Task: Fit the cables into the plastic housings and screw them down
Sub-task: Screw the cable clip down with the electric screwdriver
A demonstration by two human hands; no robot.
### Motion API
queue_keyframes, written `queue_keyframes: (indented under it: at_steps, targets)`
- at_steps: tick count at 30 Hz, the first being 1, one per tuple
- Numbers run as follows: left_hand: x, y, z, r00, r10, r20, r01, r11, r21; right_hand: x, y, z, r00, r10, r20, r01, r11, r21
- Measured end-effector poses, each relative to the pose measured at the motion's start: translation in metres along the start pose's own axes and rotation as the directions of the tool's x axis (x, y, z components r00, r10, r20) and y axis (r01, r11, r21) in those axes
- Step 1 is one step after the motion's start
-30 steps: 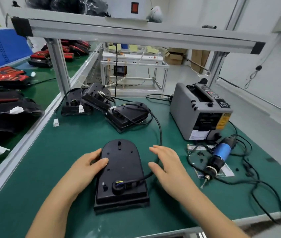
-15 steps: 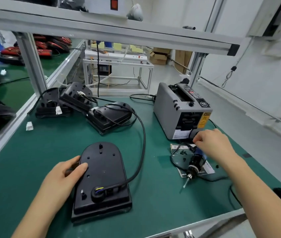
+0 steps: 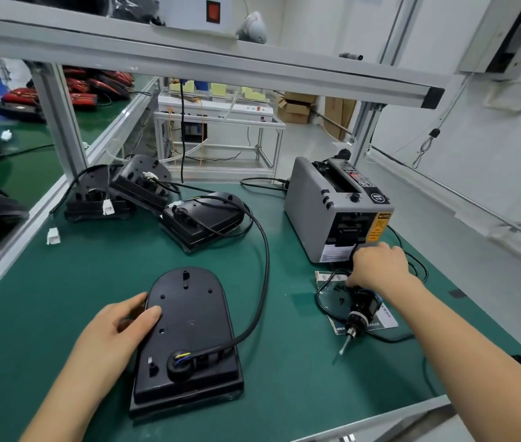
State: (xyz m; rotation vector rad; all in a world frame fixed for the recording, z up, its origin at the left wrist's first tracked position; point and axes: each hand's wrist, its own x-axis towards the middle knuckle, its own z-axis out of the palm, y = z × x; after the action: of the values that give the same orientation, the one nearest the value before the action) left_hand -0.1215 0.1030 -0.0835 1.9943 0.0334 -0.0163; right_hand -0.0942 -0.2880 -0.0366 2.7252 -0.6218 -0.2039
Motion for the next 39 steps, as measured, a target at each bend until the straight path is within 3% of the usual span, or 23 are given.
queue_keyframes:
  at_steps: [10,17,21,24,25,27,29,32,36,39]
  targets:
    - [0.000,0.001,0.000,1.000,-0.020,-0.011,0.020,1.000,0.007,0.004,-0.007,0.006,0.996,0.010,-0.089,-0.015,0.998,-0.056]
    - [0.000,0.003,0.000,0.999,-0.028,-0.017,0.028,0.999,0.018,0.000,-0.006,0.006,0.987,-0.078,-0.140,0.070,0.996,-0.061]
    - [0.000,0.003,-0.001,1.000,-0.028,-0.013,0.028,0.999,0.016,-0.005,-0.005,0.004,0.983,-0.109,-0.148,0.116,0.993,0.039]
    - [0.001,0.004,-0.001,0.999,-0.035,0.002,0.035,0.999,0.030,-0.017,-0.007,-0.004,0.982,-0.131,-0.139,0.162,0.957,0.241]
    - [0.000,0.005,-0.002,0.999,-0.037,0.010,0.036,0.999,0.032,-0.022,-0.010,-0.007,0.983,-0.142,-0.119,0.178,0.905,0.386]
    - [0.000,0.006,-0.003,0.999,-0.043,0.024,0.042,0.999,0.032,-0.034,-0.018,-0.013,0.979,-0.197,-0.055,0.179,0.702,0.690]
    - [-0.001,0.008,-0.003,0.999,-0.039,0.019,0.038,0.999,0.039,-0.045,-0.030,-0.019,0.967,-0.252,-0.044,0.171,0.510,0.843]
    - [-0.001,0.010,-0.001,1.000,-0.017,-0.003,0.017,0.999,0.035,-0.059,-0.046,-0.024,0.952,-0.296,-0.075,0.181,0.346,0.921]
    - [0.000,0.008,-0.002,0.999,0.027,-0.028,-0.024,0.995,0.094,-0.066,-0.054,-0.029,0.947,-0.318,-0.054,0.133,0.234,0.963]
    - [-0.004,0.014,-0.003,0.945,0.283,-0.166,-0.225,0.927,0.299,-0.072,-0.059,-0.034,0.940,-0.339,-0.042,0.079,0.099,0.992]
